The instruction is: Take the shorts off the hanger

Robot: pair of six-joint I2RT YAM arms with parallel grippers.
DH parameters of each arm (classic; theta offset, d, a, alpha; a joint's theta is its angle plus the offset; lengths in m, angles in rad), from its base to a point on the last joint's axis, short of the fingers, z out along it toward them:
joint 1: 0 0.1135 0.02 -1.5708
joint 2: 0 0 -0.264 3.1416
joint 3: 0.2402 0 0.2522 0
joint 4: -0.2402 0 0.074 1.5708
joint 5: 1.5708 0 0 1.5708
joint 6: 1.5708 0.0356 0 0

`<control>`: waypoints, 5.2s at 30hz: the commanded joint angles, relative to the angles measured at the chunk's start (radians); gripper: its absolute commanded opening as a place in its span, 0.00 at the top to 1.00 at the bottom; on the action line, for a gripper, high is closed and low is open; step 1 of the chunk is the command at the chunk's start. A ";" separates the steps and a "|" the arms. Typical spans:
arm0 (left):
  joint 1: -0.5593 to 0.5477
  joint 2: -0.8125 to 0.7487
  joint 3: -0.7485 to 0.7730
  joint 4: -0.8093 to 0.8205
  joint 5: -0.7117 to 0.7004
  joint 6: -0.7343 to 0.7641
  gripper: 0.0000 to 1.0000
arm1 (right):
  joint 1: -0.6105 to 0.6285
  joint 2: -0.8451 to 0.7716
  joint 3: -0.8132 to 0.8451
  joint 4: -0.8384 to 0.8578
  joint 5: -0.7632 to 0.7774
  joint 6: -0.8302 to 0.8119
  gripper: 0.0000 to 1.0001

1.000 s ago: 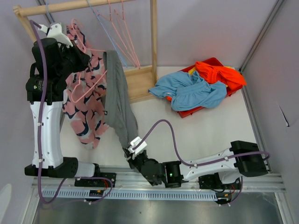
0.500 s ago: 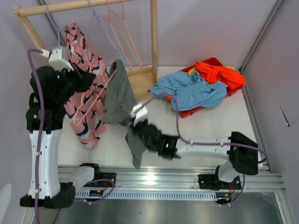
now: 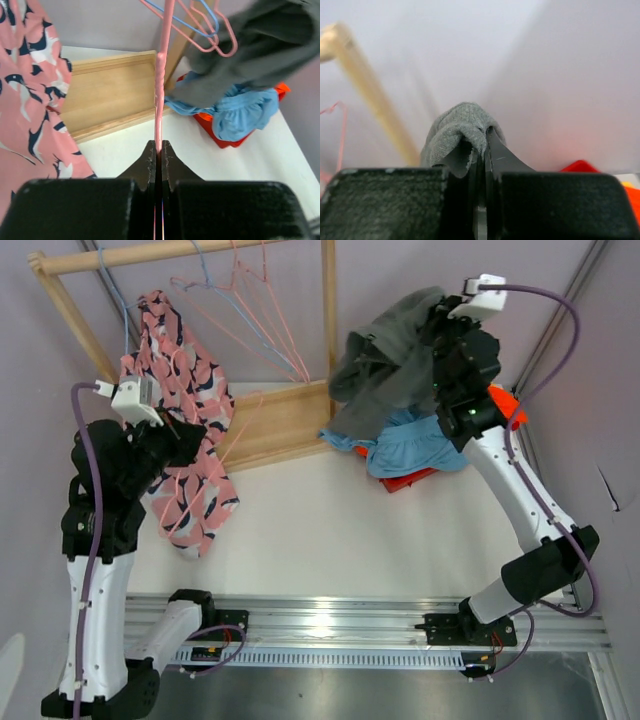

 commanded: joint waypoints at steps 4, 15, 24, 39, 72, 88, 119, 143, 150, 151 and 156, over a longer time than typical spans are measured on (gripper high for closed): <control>-0.005 0.122 0.063 0.108 -0.207 0.043 1.00 | -0.104 -0.071 -0.190 0.018 -0.085 0.091 1.00; -0.005 0.487 0.481 0.171 -0.407 0.083 1.00 | -0.036 -0.278 -0.899 0.159 -0.270 0.442 0.01; -0.005 0.738 0.801 0.171 -0.444 0.109 1.00 | 0.140 -0.433 -1.296 0.417 -0.328 0.516 0.01; -0.004 1.046 1.107 0.168 -0.438 0.093 1.00 | 0.143 -0.418 -1.317 0.466 -0.368 0.502 0.01; 0.194 0.525 0.597 0.180 -0.425 0.088 0.12 | 0.143 -0.390 -1.291 0.445 -0.390 0.493 0.01; 0.286 0.755 0.758 0.155 -0.339 0.045 0.14 | 0.131 -0.409 -1.321 0.485 -0.422 0.498 0.01; 0.115 0.824 1.114 0.093 -0.395 0.004 1.00 | 0.206 -0.429 -1.259 0.437 -0.398 0.395 0.01; 0.024 0.496 0.533 0.217 -0.364 -0.021 1.00 | 0.812 0.379 0.165 0.064 -0.270 0.120 0.01; 0.024 0.463 0.539 0.195 -0.347 -0.006 1.00 | 0.835 0.510 0.253 0.083 -0.210 0.120 0.10; 0.026 0.457 0.536 0.194 -0.347 -0.003 1.00 | 0.838 0.513 0.248 0.087 -0.198 0.122 0.20; 0.053 0.451 0.525 0.191 -0.321 -0.021 1.00 | 0.854 0.444 0.156 0.124 -0.157 0.096 0.98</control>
